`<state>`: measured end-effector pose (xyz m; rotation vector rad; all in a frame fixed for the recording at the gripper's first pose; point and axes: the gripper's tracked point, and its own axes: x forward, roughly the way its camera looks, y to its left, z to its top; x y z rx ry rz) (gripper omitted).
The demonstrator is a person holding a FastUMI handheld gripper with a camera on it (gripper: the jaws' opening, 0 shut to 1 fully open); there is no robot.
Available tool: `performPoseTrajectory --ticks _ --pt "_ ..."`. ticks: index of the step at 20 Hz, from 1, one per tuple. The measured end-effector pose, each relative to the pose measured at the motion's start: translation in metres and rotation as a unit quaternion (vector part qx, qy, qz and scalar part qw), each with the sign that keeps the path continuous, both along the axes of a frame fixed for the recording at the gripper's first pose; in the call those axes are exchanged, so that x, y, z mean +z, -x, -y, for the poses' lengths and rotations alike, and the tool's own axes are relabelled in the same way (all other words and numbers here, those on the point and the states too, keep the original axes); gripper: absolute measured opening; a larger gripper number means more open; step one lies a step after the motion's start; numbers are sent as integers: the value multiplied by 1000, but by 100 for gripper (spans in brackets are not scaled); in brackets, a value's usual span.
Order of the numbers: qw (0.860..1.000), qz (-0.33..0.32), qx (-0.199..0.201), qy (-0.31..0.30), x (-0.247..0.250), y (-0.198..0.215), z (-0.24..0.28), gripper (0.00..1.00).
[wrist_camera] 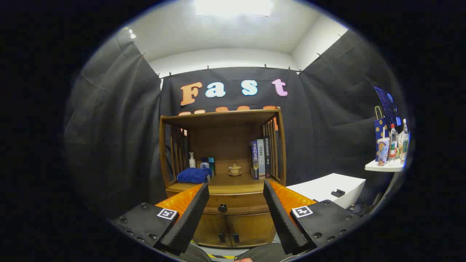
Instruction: Pull open the drawer, take out the items inside it, and place them on the countertop above the cabinet.
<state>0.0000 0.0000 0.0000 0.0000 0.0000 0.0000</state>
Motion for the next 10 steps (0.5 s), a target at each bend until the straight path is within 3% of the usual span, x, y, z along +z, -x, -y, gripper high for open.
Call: performPoseTrajectory --ticks 10 --pt "1000 3 -11 13 -1 -3 6 98"
